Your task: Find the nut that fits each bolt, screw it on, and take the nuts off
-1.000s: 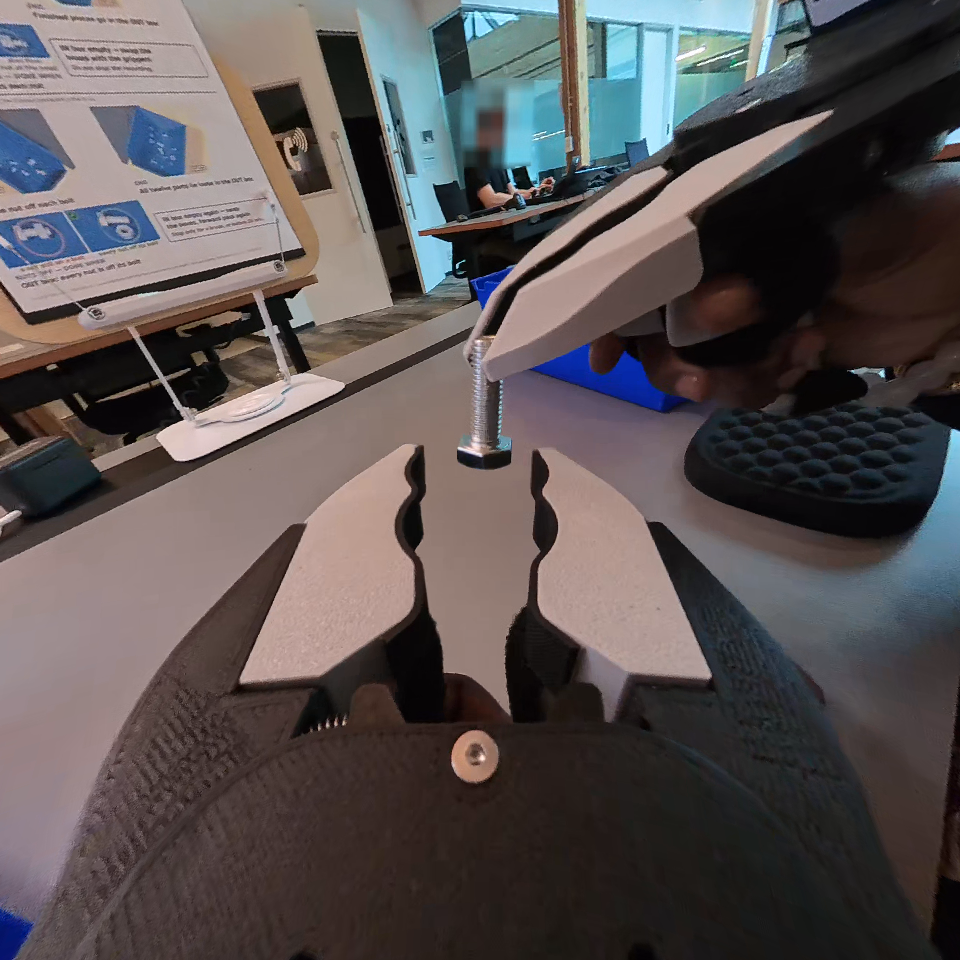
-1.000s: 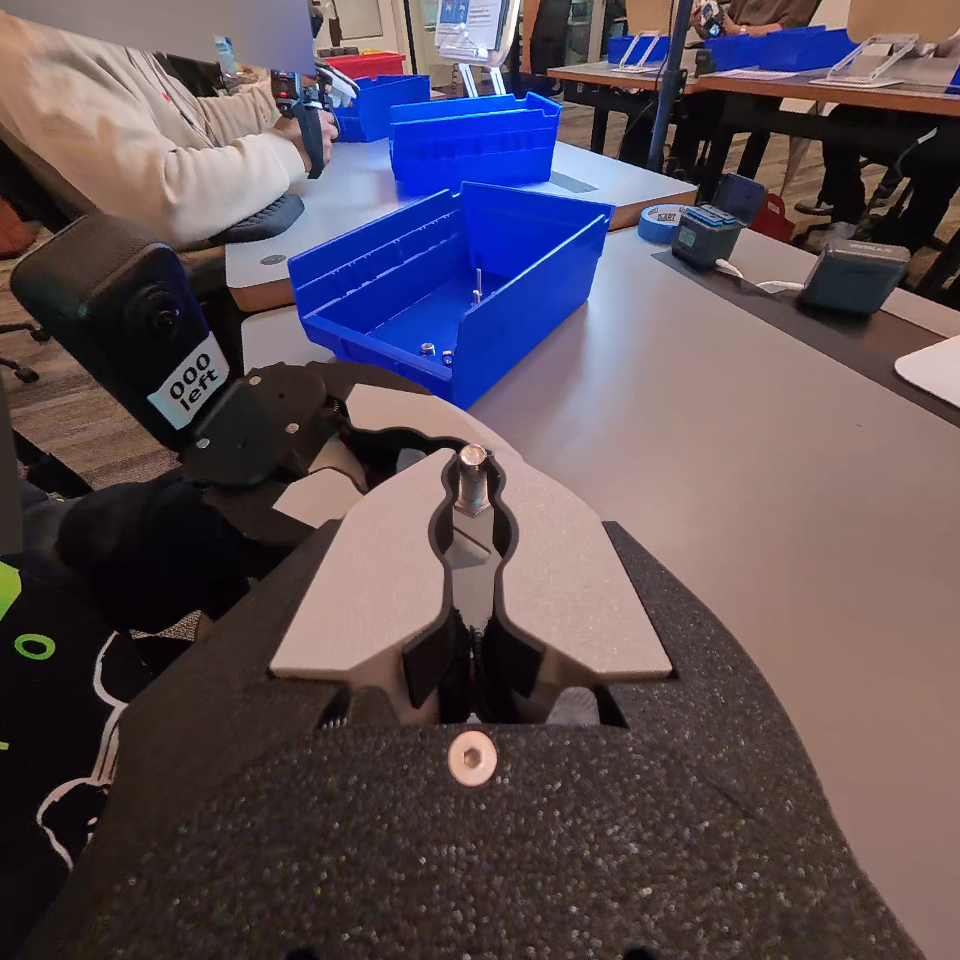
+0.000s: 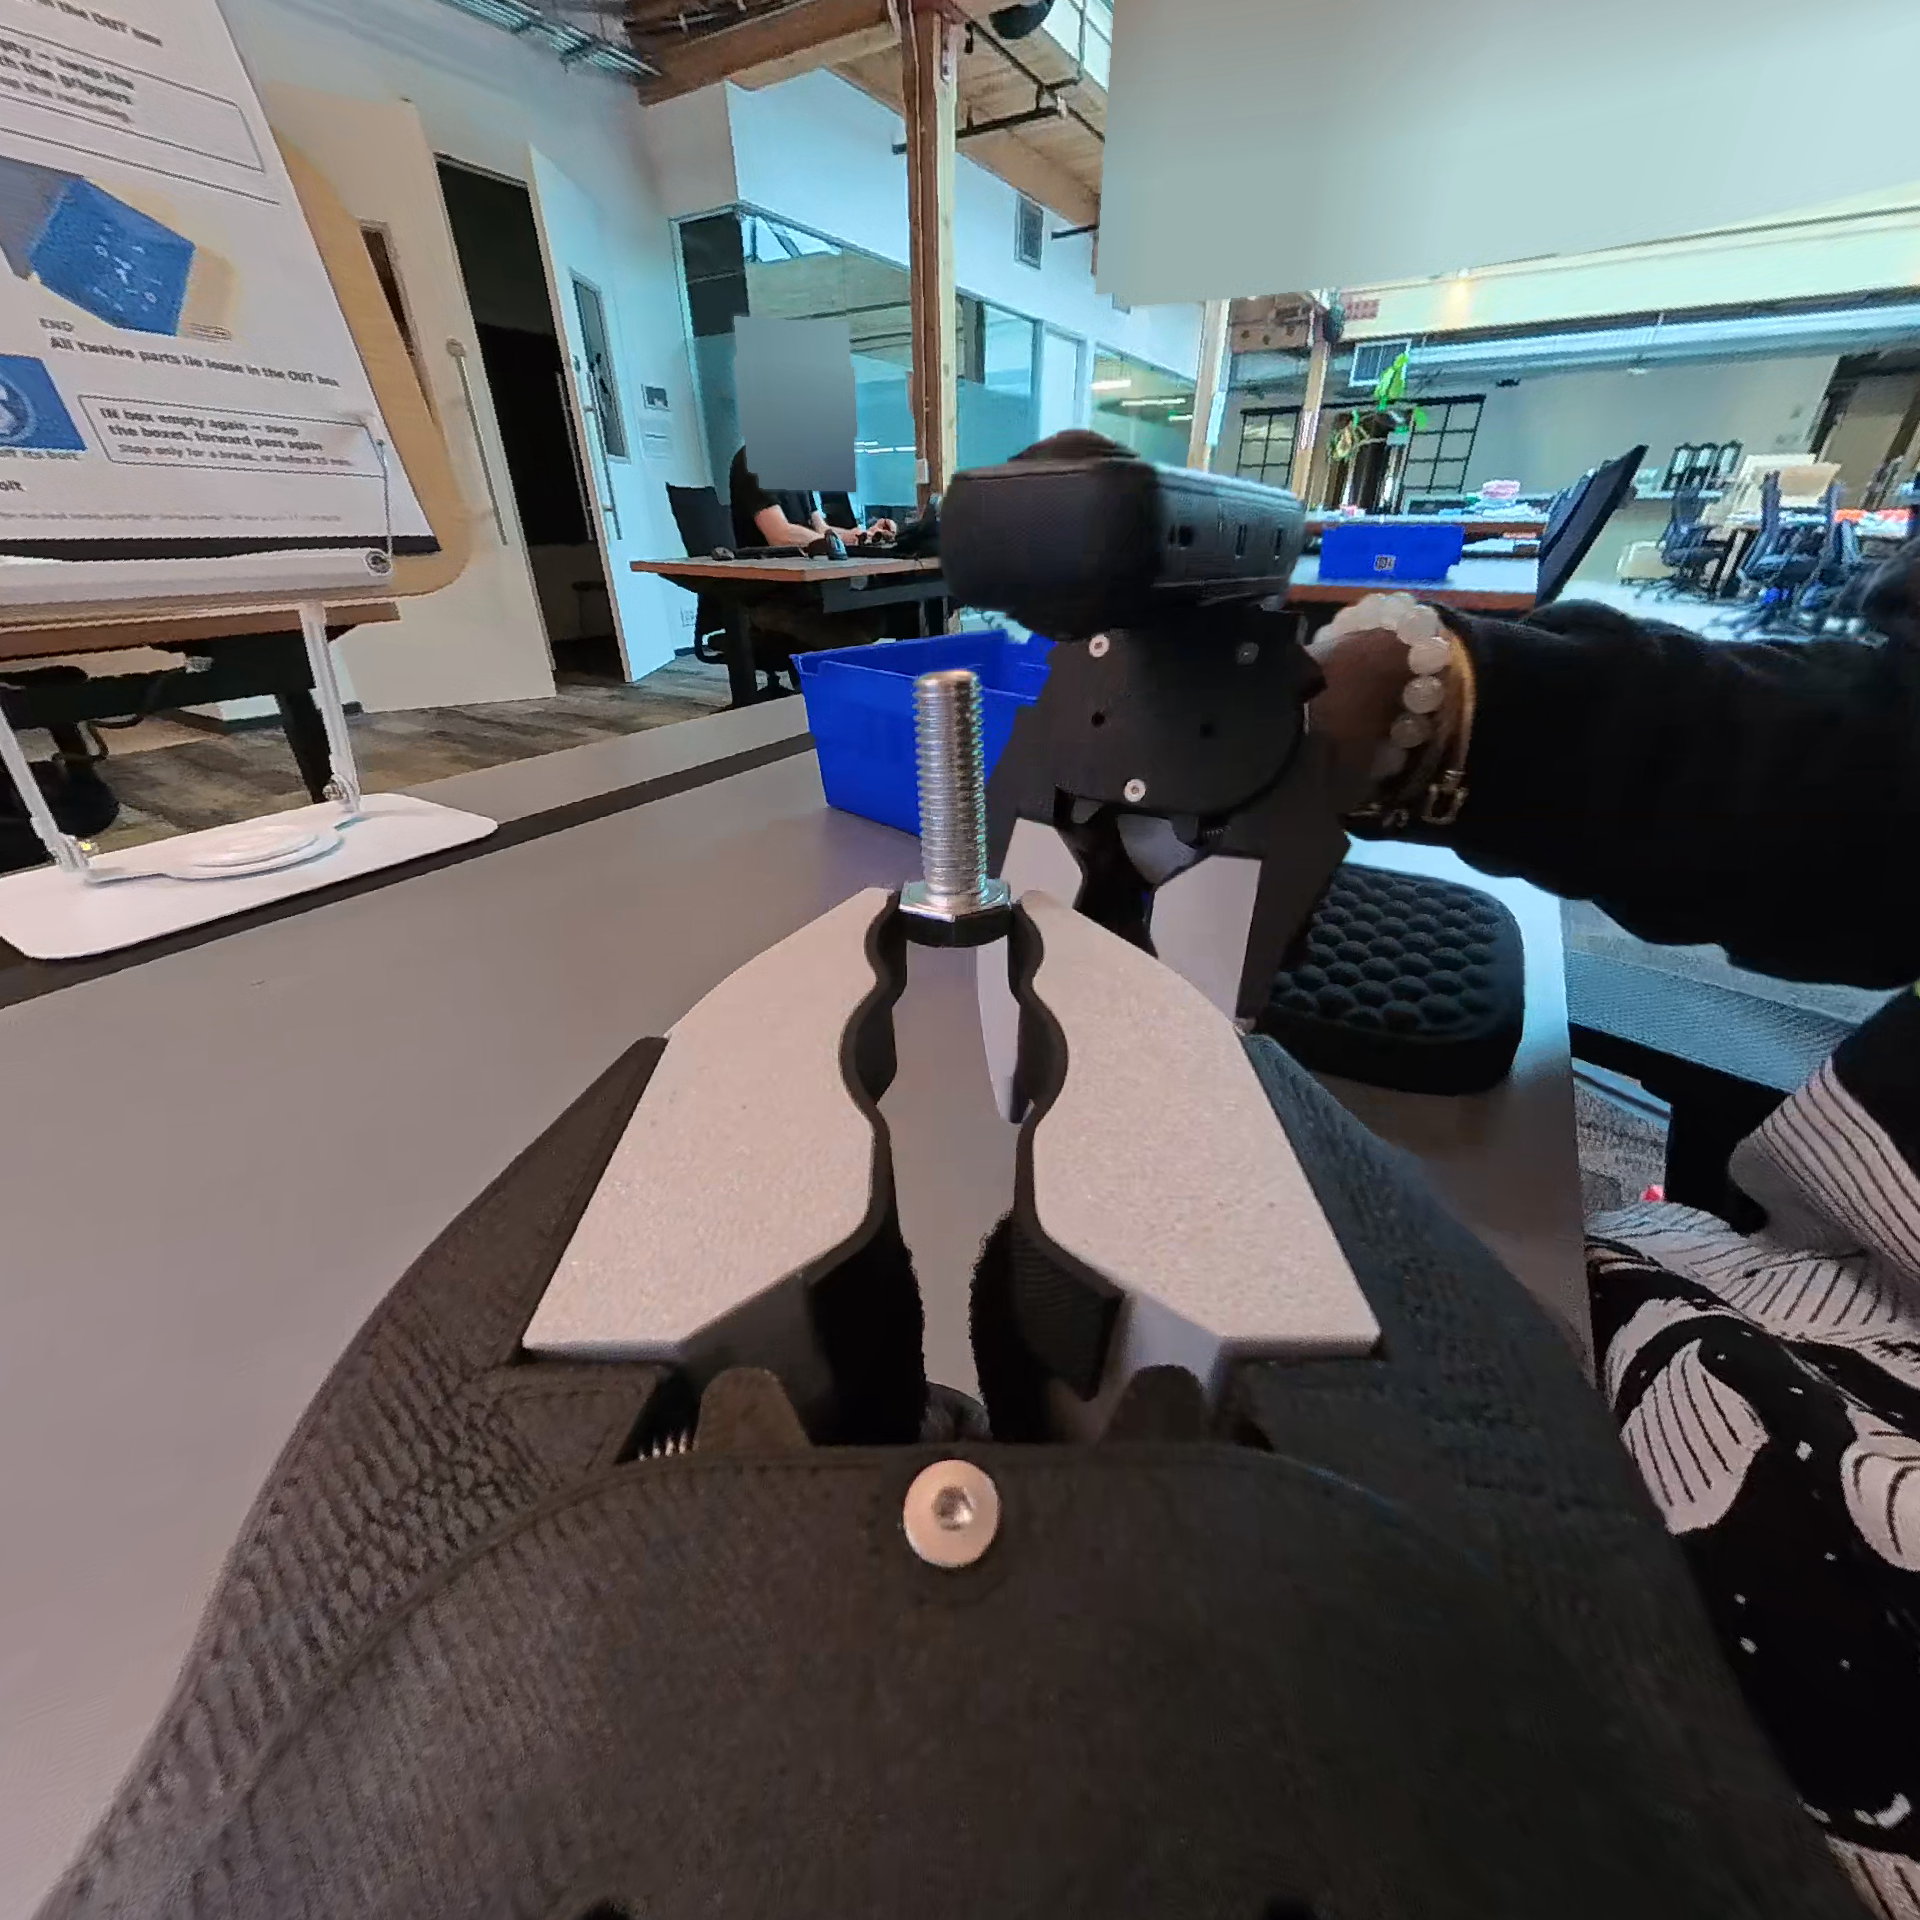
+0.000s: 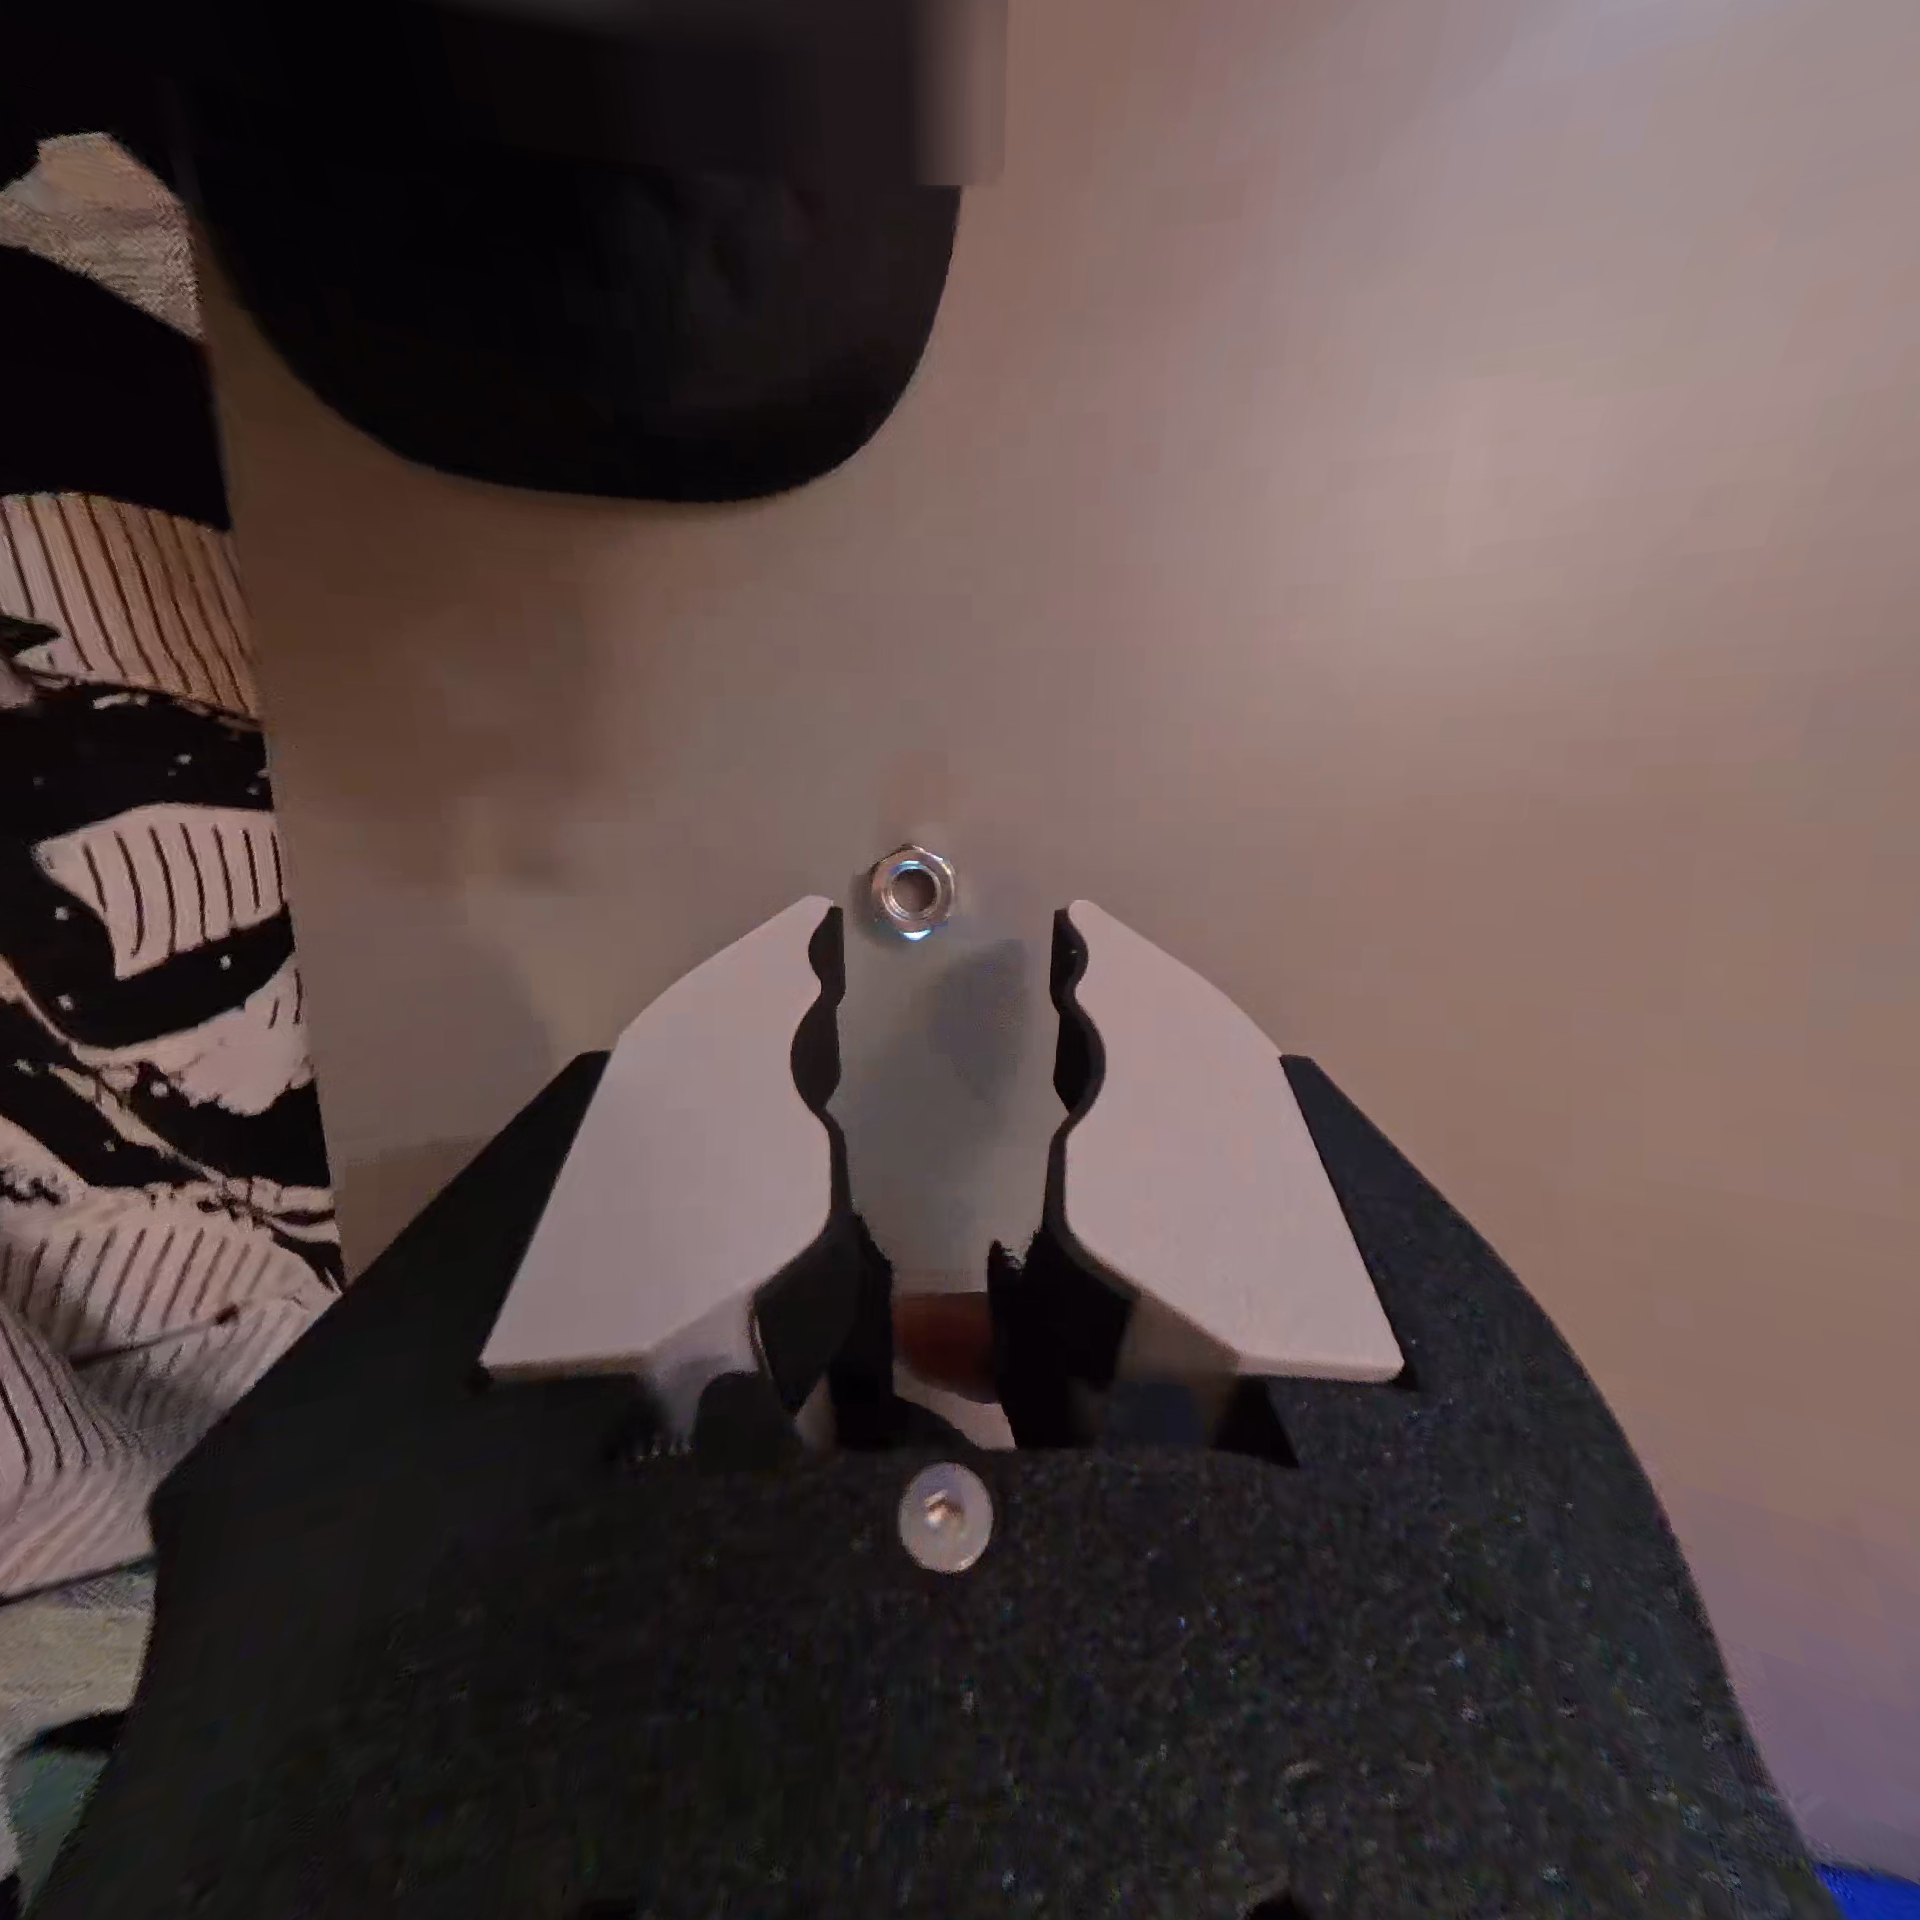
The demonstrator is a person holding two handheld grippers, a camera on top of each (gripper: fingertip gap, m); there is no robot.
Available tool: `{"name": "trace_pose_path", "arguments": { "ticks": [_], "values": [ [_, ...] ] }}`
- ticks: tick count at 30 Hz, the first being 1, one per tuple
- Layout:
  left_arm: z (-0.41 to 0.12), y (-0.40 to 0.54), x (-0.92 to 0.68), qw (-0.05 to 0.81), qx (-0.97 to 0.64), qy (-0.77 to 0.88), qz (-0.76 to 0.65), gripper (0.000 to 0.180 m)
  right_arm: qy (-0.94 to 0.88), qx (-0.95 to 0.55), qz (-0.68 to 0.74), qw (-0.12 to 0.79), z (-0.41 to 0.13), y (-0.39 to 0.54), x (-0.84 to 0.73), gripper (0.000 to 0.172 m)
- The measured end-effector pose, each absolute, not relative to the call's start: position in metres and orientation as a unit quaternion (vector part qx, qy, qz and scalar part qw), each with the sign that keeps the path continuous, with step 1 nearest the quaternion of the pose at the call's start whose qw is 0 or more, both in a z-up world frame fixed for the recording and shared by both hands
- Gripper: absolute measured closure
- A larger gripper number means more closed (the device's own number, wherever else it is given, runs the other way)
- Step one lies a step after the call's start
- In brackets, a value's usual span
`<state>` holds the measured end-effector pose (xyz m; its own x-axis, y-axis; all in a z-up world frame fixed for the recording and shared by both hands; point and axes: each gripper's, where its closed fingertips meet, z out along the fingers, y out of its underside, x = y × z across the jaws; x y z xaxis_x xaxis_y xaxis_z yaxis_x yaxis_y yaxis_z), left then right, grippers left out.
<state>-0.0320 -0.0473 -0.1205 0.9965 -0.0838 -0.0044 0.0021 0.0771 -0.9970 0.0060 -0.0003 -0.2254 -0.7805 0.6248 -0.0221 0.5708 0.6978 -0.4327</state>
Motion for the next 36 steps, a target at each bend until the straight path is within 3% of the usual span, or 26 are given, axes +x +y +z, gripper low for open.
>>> {"name": "trace_pose_path", "arguments": {
  "ticks": [11, 16, 21, 27, 36],
  "values": [
    [-0.123, -0.045, -0.030, 0.727, -0.685, 0.036, -0.029, 0.162, -0.921, -0.327, 0.195, 0.080, -0.239, -0.008, 0.007, 0.154],
    [-0.125, -0.044, -0.027, 0.721, -0.690, 0.045, -0.042, 0.162, -0.922, -0.314, 0.207, 0.088, -0.234, -0.006, 0.008, 0.154],
    [-0.125, -0.045, -0.007, 0.706, -0.694, 0.107, -0.098, 0.162, -0.924, -0.235, 0.280, 0.109, -0.173, -0.009, 0.017, 0.154],
    [-0.122, -0.057, 0.046, 0.657, -0.663, 0.224, -0.280, 0.162, -0.925, -0.039, 0.357, 0.126, -0.071, -0.036, 0.038, 0.154],
    [-0.129, -0.069, 0.069, 0.608, -0.650, 0.295, -0.347, 0.162, -0.944, 0.153, 0.288, 0.051, -0.074, -0.077, 0.055, 0.154]
  ]
}}
